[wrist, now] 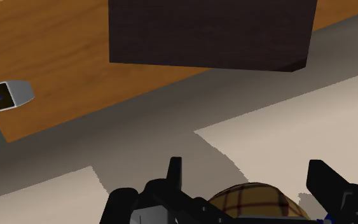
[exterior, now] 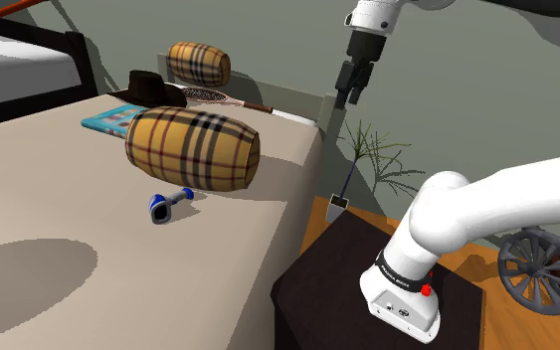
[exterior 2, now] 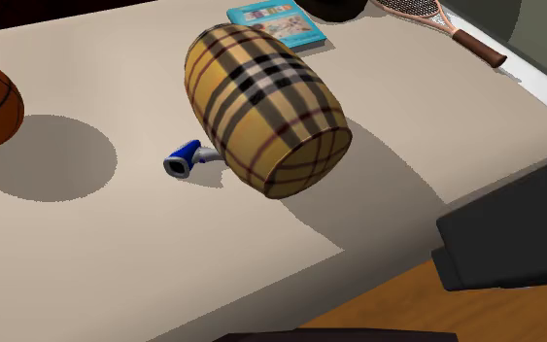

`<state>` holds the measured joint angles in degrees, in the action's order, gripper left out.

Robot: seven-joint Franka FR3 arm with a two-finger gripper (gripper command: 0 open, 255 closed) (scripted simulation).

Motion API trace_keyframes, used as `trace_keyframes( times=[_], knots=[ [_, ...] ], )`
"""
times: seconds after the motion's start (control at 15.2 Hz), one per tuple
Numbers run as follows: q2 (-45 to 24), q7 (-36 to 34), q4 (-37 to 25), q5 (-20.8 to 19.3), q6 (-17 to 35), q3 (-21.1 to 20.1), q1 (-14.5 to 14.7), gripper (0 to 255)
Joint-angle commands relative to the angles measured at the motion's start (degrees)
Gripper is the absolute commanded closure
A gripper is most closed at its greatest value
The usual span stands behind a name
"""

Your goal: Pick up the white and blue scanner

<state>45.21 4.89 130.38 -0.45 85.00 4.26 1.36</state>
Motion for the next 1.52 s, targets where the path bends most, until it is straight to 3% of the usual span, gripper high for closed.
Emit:
trace_keyframes(
  times=[0.0,0.73,1.45],
  knots=[
    [0.0,0.0,0.0,0.0,0.0,0.0,0.0,0],
    [-8.7,-15.5,6.3,6.9,16.5,-11.5,2.1,0],
    [-27.2,-31.3,2.3,7.7,32.6,-22.3,2.6,0]
  ],
)
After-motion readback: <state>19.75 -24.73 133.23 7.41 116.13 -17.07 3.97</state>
